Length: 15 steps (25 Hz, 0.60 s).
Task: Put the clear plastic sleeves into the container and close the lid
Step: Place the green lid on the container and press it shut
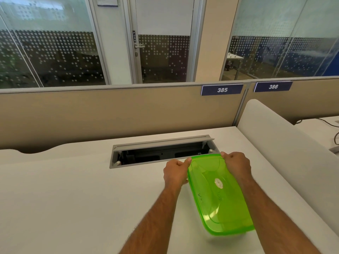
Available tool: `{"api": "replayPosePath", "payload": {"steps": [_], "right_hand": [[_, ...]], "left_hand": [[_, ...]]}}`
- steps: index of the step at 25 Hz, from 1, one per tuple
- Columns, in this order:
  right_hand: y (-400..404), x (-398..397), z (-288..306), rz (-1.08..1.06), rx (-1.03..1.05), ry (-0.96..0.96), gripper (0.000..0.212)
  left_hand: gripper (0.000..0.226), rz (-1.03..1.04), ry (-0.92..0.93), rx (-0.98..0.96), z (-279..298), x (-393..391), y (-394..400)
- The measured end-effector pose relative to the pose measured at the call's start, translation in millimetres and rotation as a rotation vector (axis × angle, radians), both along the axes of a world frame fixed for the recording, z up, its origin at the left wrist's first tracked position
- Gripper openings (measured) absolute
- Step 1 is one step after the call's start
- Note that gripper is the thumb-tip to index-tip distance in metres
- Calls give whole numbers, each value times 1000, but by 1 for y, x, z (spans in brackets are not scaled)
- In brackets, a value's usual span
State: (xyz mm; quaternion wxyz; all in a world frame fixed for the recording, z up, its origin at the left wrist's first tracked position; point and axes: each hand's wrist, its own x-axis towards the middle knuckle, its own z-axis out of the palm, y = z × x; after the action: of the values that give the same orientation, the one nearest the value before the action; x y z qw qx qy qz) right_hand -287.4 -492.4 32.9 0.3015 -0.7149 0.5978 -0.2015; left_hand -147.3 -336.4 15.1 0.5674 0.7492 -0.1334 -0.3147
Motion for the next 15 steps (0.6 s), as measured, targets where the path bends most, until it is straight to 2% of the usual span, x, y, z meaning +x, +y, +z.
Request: {"api": "replayPosePath", "payload": {"steps": [5, 8, 10, 15], "right_hand": [[20, -11, 7, 22, -20, 86, 48], [26, -32, 8, -20, 114, 55, 44], [35, -47, 8, -52, 220, 28, 49], [67, -90, 11, -133, 473, -293, 43]], "left_hand": [[34, -28, 100, -15, 5, -22, 29], [34, -75, 177, -26, 9, -34, 46], [36, -105, 213, -38, 9, -44, 57], [41, -146, 244, -19, 9, -68, 82]]}}
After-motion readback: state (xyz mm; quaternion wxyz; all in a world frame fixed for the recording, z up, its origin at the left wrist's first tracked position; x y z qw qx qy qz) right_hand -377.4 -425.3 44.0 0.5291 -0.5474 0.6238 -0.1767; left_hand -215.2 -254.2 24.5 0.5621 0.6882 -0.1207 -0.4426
